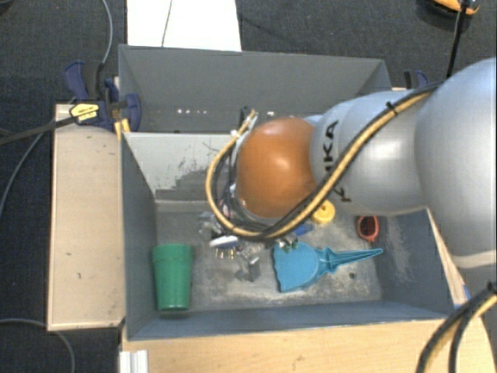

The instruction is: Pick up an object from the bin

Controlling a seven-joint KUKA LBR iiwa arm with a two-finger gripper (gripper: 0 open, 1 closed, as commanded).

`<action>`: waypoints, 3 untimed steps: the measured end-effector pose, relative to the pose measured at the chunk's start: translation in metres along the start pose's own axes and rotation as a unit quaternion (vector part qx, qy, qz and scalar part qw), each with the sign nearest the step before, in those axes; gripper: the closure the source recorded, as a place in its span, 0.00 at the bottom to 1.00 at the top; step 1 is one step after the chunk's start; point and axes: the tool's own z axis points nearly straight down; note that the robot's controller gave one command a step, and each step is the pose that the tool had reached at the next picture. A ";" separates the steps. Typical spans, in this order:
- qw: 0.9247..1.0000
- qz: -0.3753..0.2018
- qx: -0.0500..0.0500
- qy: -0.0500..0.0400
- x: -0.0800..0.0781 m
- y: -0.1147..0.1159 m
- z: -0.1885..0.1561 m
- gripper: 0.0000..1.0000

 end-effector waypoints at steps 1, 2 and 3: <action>0.998 0.065 -0.001 0.000 -0.009 -0.006 -0.003 0.00; 0.999 0.048 0.000 -0.001 -0.012 -0.009 -0.004 0.00; 1.000 -0.014 -0.001 -0.001 0.005 -0.024 -0.032 0.00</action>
Offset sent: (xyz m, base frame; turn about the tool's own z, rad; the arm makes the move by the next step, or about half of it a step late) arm 0.0390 -0.0077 0.0015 0.0080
